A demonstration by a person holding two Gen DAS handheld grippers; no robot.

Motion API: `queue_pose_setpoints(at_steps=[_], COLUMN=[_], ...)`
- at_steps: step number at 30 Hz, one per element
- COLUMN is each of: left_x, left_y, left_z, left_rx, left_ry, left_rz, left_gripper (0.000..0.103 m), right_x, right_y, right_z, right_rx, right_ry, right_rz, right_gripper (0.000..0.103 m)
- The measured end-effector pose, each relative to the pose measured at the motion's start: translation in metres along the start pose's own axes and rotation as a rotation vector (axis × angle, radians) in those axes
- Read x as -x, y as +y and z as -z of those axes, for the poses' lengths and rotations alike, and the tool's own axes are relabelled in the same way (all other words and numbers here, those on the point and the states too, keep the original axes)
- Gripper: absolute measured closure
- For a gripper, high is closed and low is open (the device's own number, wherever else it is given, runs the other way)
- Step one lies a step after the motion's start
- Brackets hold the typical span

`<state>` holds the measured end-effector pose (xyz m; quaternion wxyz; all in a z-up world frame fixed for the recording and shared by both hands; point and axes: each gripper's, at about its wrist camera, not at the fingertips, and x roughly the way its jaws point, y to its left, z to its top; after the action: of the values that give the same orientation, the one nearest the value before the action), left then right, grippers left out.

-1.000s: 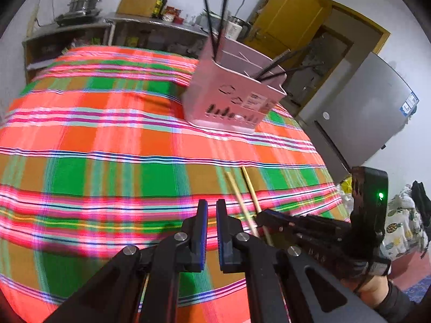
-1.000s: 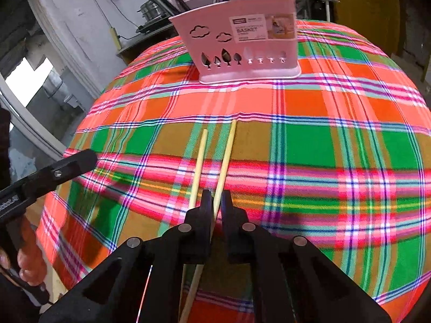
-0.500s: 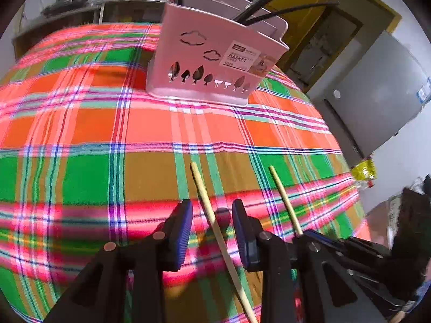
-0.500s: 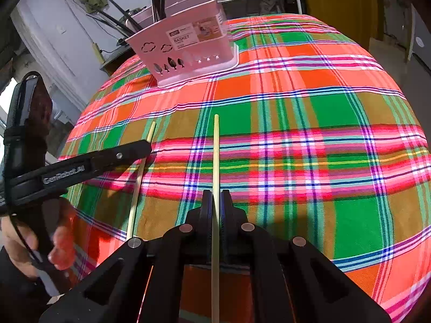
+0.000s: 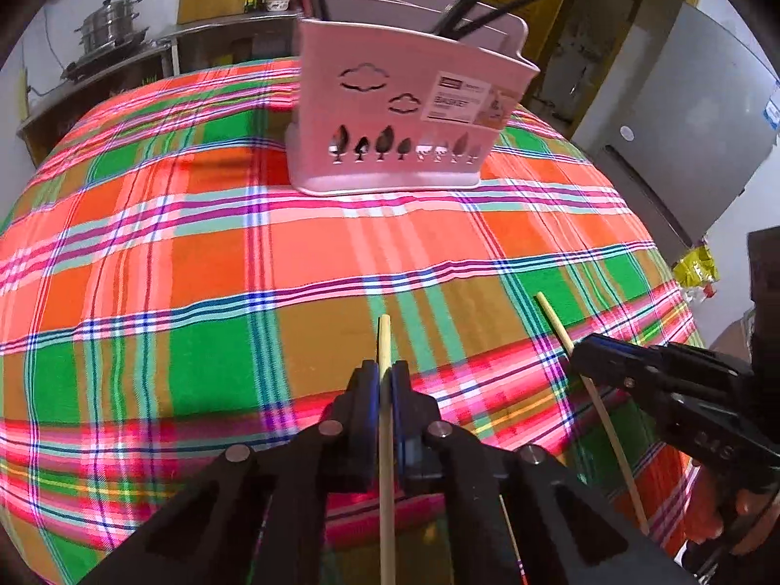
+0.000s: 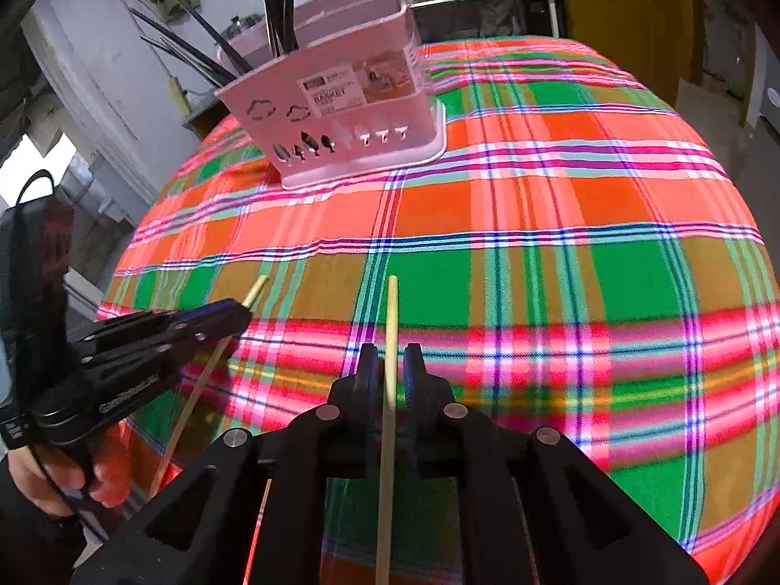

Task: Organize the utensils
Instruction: 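Close the left tool on a wooden chopstick while the right tool holds its chopstick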

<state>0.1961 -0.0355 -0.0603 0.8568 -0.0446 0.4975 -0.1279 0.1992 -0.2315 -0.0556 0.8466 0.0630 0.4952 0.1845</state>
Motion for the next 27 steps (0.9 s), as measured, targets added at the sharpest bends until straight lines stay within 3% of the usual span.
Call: queue_pose_setpoints(at_steps=[17, 27], left_x=[-0.009, 0.04], left_y=[-0.014, -0.009], left_z=[-0.019, -0.04], left_rx=[-0.179, -0.135], left_ry=[0.121, 0.014], left_rz=[-0.057, 0.02], left_gripper=[0.098, 0.098], right_x=[-0.018, 0.034], right_y=[0.005, 0.017], right_z=[-0.022, -0.04], right_rx=[0.044, 0.04], right_ry=[0.09, -0.04], right_rz=[0.021, -0.037], right_gripper=[0.098, 0.098])
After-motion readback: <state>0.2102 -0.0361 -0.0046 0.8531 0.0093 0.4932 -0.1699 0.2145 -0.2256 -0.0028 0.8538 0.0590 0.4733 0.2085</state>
